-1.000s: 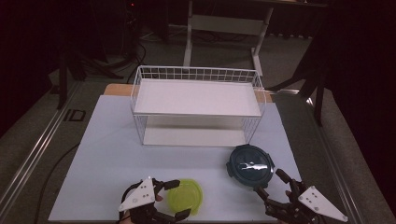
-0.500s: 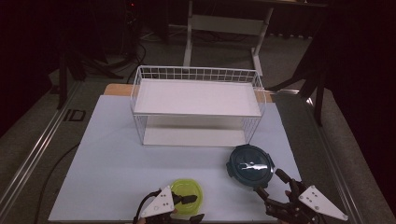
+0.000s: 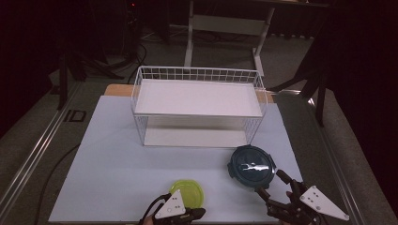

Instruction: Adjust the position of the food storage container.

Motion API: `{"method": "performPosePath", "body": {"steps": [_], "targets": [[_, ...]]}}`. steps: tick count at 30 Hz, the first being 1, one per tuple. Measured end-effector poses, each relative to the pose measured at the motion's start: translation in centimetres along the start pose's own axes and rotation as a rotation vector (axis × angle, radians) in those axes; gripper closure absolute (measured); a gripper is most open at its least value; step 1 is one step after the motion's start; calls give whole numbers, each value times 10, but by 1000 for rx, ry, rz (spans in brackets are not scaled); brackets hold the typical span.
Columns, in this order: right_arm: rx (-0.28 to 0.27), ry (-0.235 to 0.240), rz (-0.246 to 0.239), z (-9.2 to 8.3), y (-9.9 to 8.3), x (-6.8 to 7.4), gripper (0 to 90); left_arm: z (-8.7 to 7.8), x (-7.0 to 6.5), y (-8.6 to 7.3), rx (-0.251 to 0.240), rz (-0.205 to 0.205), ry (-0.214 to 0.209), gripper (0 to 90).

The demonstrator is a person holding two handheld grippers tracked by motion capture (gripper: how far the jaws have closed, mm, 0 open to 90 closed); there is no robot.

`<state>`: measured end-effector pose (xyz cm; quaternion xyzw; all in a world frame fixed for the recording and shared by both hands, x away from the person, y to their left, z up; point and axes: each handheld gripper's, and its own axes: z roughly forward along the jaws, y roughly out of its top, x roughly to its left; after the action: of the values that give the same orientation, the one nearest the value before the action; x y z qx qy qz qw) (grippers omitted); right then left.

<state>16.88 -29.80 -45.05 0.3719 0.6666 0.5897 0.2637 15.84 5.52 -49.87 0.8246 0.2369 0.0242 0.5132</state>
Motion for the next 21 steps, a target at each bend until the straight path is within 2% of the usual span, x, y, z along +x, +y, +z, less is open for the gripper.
{"method": "performPosePath", "body": {"steps": [4, 7, 9, 11, 14, 16, 21], "targets": [[1, -1, 2, 0, 0, 0, 134, 2, 3, -2, 21, -18, 30, 893], [2, 0, 2, 0, 0, 0, 134, -1, 4, 0, 26, -3, 64, 892], [2, -1, 3, 0, 0, -1, 134, -4, 7, -1, 25, -21, 70, 892], [1, 0, 3, 0, 0, 0, 134, -5, 8, -1, 23, -44, 63, 892], [1, -1, 4, 0, 0, -1, 134, -3, 5, -1, 15, -51, 46, 892], [4, 1, 5, 1, 0, -1, 134, 0, 3, 0, 27, -54, 44, 892], [5, 3, 4, 0, 0, -1, 134, 5, 4, 2, 30, -86, 18, 893]]}}
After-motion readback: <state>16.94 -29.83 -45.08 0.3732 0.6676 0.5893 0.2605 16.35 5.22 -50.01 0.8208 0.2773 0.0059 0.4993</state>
